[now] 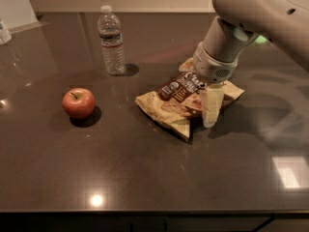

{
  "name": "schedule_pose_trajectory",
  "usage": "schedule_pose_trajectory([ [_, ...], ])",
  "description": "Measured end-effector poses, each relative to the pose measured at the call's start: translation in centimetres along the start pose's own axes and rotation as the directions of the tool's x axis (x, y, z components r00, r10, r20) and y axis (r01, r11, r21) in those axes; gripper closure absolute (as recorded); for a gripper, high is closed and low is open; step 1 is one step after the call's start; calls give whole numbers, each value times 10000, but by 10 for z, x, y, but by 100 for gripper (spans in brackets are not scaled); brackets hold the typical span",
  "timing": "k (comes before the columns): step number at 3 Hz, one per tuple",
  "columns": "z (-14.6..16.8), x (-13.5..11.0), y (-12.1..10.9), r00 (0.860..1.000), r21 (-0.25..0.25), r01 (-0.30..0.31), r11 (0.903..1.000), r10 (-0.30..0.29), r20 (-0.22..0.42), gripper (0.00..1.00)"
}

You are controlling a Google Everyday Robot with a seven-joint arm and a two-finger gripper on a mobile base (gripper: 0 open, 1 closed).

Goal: Move brown chip bag near water bottle

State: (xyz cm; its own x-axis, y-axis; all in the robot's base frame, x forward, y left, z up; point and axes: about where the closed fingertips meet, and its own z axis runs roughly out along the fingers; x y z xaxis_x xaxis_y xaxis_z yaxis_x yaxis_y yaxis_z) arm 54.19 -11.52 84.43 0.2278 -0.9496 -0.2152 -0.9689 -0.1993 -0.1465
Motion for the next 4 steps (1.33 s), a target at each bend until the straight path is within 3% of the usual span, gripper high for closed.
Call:
schedule_pose_trajectory([
  [1,14,6,0,9993,-389,264,9989,-274,-255,0],
  [4,-8,-7,-19,9940,-139,548,9984,-559,-938,70],
])
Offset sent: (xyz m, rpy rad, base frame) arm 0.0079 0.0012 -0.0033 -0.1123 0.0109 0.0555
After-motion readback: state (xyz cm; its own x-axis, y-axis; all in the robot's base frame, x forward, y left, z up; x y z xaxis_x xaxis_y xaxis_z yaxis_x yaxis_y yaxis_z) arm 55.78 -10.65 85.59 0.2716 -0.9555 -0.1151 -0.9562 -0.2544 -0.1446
